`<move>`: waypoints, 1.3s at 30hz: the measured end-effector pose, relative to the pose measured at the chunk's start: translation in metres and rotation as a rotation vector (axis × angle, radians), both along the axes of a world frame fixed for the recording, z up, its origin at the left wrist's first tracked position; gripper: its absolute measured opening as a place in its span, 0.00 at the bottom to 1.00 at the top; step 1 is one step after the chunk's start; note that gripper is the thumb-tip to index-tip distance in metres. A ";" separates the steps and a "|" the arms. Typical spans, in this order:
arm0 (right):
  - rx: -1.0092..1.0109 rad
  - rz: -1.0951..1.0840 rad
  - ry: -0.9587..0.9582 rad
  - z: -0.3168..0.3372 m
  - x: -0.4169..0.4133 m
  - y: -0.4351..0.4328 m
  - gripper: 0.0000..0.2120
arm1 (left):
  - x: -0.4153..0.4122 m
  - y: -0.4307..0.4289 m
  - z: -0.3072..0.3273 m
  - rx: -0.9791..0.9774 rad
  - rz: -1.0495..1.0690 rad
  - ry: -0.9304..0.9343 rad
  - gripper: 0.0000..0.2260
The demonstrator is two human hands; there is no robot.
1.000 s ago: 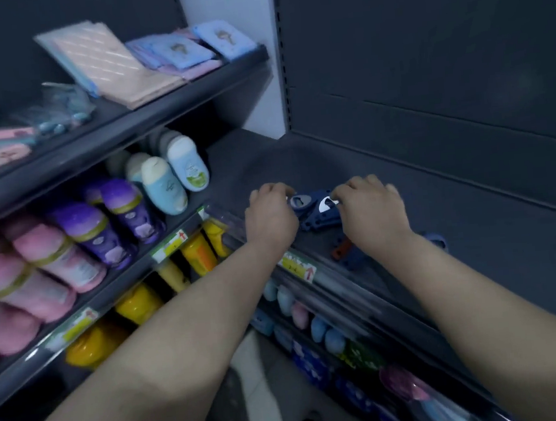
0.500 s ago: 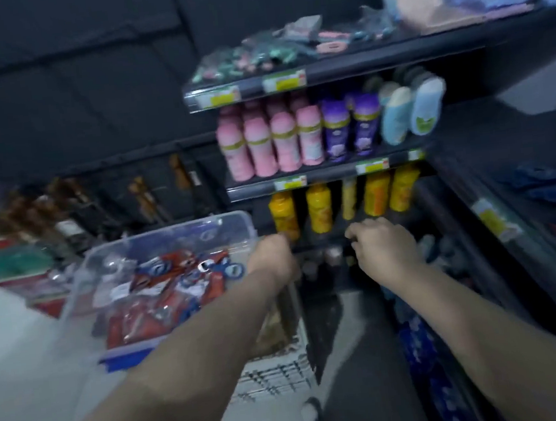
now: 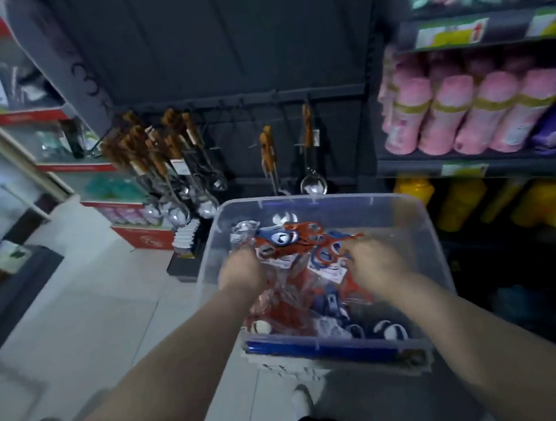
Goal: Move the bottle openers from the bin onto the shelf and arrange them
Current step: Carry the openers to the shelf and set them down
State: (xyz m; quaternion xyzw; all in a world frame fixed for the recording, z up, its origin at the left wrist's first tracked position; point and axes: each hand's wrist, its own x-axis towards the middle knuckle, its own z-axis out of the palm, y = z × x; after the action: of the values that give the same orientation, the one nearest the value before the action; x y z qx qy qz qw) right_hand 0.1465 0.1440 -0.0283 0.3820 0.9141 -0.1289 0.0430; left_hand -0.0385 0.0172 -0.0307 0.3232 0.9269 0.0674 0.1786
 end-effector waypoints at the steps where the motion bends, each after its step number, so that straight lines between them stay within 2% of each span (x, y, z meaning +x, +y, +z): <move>1: -0.030 -0.012 -0.021 -0.006 -0.017 -0.003 0.08 | -0.017 -0.001 -0.004 -0.039 -0.006 -0.004 0.17; 5: -0.104 -0.030 -0.118 -0.030 -0.052 -0.009 0.05 | -0.051 0.002 -0.020 -0.226 -0.115 0.001 0.18; 10: -0.204 -0.122 -0.126 -0.051 -0.045 -0.009 0.12 | -0.030 0.009 -0.045 -0.315 -0.209 0.012 0.23; 12: -0.228 -0.139 -0.080 -0.058 -0.043 -0.011 0.11 | -0.029 0.010 -0.047 -0.288 -0.257 0.054 0.21; 14: -0.273 -0.089 -0.056 -0.062 -0.045 -0.016 0.09 | -0.033 0.011 -0.048 -0.224 -0.222 0.013 0.25; 15: -0.326 -0.049 -0.066 -0.061 -0.050 -0.019 0.12 | -0.036 0.010 -0.048 -0.192 -0.187 -0.032 0.27; 17: -0.427 0.033 -0.124 -0.060 -0.061 -0.028 0.24 | -0.040 0.010 -0.047 -0.138 -0.116 -0.125 0.28; 19: -0.345 0.161 -0.248 -0.057 -0.072 -0.036 0.31 | -0.042 0.009 -0.043 -0.092 -0.083 -0.157 0.26; 21: -0.249 0.267 -0.301 -0.057 -0.076 -0.039 0.24 | -0.043 0.009 -0.039 0.001 -0.058 -0.131 0.25; 23: -0.322 0.195 -0.226 -0.055 -0.069 -0.030 0.17 | -0.043 0.010 -0.034 0.096 -0.021 -0.115 0.24; 26: -0.522 -0.067 -0.026 -0.047 -0.051 -0.004 0.10 | -0.036 0.018 -0.029 0.148 0.018 -0.191 0.22; 28: -0.640 -0.187 0.063 -0.045 -0.048 0.009 0.09 | -0.028 0.023 -0.031 0.081 -0.005 -0.218 0.21; 31: -0.789 -0.252 0.125 -0.052 -0.064 0.005 0.12 | -0.015 0.019 -0.034 -0.089 -0.057 -0.111 0.22; 33: -0.915 -0.327 0.221 -0.058 -0.081 -0.009 0.10 | -0.012 0.010 -0.038 -0.119 0.029 -0.124 0.25; 35: -0.904 -0.369 0.284 -0.066 -0.094 -0.022 0.08 | -0.010 0.002 -0.041 -0.047 0.169 -0.233 0.30; 36: -0.873 -0.391 0.292 -0.069 -0.098 -0.026 0.10 | -0.009 -0.001 -0.044 -0.006 0.218 -0.274 0.31; 38: -0.841 -0.436 0.279 -0.075 -0.099 -0.028 0.17 | -0.008 -0.005 -0.047 0.028 0.272 -0.341 0.29; 39: -0.825 -0.439 0.260 -0.076 -0.096 -0.025 0.17 | -0.007 -0.005 -0.046 0.017 0.275 -0.360 0.25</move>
State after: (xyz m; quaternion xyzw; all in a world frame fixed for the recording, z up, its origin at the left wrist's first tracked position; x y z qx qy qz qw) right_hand 0.0507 0.1192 -0.1046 0.4977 0.6823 -0.5333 0.0480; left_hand -0.0459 0.0123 -0.0771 0.1779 0.9148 0.1554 0.3276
